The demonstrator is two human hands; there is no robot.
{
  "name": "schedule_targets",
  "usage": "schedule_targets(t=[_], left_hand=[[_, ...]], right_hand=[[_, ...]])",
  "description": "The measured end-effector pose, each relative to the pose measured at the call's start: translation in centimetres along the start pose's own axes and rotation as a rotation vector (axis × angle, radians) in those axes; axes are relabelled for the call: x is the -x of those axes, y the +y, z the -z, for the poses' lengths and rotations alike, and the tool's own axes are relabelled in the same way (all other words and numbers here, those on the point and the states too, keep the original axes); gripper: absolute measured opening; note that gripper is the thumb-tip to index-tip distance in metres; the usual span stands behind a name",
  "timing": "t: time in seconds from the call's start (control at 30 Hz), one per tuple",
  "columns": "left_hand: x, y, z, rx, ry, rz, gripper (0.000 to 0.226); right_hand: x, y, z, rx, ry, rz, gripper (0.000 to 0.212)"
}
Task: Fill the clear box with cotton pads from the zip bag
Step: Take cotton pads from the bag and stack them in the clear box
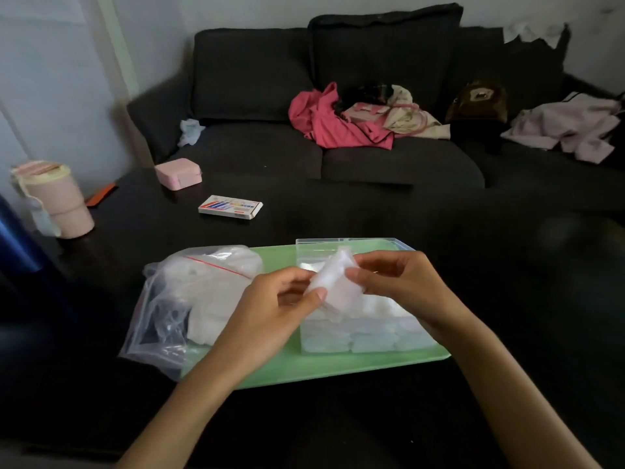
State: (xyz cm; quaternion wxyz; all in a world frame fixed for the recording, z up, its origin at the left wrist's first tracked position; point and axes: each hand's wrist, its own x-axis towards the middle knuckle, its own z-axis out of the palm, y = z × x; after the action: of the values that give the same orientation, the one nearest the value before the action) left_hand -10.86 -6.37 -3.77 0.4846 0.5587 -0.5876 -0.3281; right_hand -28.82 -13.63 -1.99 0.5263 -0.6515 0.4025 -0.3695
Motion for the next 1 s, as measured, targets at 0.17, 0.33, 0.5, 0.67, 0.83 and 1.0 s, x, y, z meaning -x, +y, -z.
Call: schedule_targets(t=[0.17,0.33,0.5,0.67,0.83,1.0], left_hand=[[-4.0,2.5,-2.8,0.13,0.037,0.033,0.011],[-9.6,3.1,-5.8,-0.131,-0.191,0.188,0.024],[-12.4,2.2,-8.5,-0.523,-0.296,0.196,0.025],[-12.5,2.1,-9.8,-0.736,-0.313,0.142,0.024],[-11.8,1.8,-11.0,-0.852,-0.149,0.039,0.024],[-11.0,1.4,-11.4,-0.932,-0.046,-0.063,0.021]], right_hand=[[0.1,0.1,3.7,-0.134,0.178,0.049,0.013],[-1.1,2.6,7.2,0.02,0.549,-0.089,0.012],[-1.5,4.5,8.1,0.16,0.418,-0.137,0.007],[-2.0,5.1,7.9,0.511,0.377,-0.111,0.021],[-2.1,5.0,7.4,0.75,0.442,0.002,0.019],[-2.1,4.7,6.8,0.97,0.294,-0.119,0.03]])
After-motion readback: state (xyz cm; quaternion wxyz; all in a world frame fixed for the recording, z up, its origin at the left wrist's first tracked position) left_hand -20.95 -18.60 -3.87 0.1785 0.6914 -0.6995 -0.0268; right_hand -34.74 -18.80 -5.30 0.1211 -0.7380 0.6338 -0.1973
